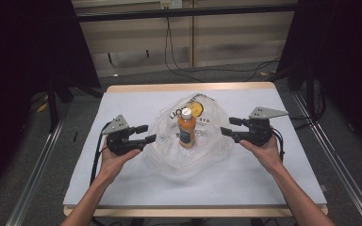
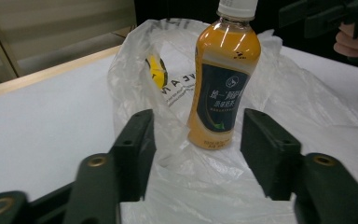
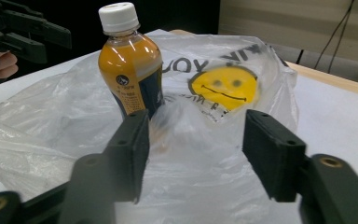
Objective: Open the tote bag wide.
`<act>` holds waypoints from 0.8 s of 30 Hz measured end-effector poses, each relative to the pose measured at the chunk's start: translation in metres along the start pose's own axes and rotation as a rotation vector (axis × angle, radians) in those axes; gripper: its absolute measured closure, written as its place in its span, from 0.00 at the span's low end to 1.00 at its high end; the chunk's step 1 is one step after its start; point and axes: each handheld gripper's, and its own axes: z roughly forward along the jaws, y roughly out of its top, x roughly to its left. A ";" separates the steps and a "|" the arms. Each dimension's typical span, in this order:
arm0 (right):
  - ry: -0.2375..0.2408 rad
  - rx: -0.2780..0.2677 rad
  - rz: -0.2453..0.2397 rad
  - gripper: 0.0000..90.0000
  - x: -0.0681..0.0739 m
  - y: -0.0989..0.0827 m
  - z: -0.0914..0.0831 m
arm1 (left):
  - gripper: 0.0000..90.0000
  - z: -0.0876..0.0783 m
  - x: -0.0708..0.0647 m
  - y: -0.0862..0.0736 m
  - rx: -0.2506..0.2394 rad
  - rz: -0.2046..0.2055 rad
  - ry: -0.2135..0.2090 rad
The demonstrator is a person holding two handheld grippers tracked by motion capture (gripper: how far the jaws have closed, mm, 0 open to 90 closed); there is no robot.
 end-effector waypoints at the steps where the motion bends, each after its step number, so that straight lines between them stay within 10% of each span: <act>1: -0.009 -0.006 0.002 0.39 0.001 -0.001 -0.003 | 0.42 -0.002 -0.001 -0.001 0.002 0.004 0.034; 13: -0.195 -0.060 0.019 0.00 0.006 -0.022 -0.044 | 0.05 -0.025 -0.006 -0.017 0.010 -0.003 0.084; 24: -0.253 -0.058 0.057 0.02 0.018 -0.050 -0.080 | 0.04 -0.052 -0.021 -0.039 -0.011 -0.029 0.137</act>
